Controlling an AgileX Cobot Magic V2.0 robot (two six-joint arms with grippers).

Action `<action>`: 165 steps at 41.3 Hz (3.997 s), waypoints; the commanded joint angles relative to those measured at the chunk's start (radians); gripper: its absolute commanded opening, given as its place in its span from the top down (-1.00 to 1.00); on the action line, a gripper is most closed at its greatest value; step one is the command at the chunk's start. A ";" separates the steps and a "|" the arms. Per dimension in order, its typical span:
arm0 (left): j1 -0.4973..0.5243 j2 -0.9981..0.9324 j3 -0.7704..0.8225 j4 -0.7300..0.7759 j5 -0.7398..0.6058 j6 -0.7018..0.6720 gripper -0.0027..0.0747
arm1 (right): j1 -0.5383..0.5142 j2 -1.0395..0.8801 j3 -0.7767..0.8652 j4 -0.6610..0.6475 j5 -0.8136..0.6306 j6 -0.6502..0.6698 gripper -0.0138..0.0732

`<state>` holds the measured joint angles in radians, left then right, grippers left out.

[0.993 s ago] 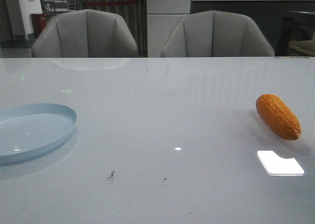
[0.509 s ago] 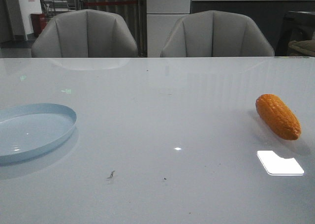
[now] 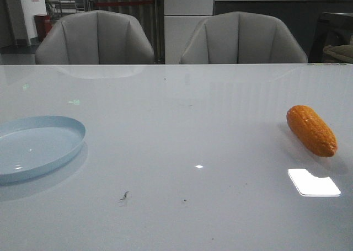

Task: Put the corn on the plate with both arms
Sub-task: 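Lower the left gripper to the rim of the pale blue plate, then push the pale blue plate with the left gripper toward the table center, then lift the left gripper away from the plate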

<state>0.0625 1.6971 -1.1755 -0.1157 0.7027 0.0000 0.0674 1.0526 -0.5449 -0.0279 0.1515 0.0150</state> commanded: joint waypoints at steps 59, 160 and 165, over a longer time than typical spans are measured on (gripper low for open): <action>-0.039 0.218 -0.529 -0.168 0.352 0.059 0.68 | -0.001 -0.010 -0.034 -0.012 -0.068 -0.002 -0.49; -0.288 0.141 -1.243 0.218 0.367 0.125 0.41 | -0.001 -0.010 -0.037 0.012 0.044 -0.001 -0.49; -0.222 0.089 -1.177 0.222 0.337 0.125 0.41 | -0.001 -0.010 -0.037 0.018 0.046 -0.001 -0.49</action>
<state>-0.1994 1.8750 -2.3721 0.0897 1.1272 0.1380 0.0674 1.0533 -0.5478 -0.0130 0.2564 0.0150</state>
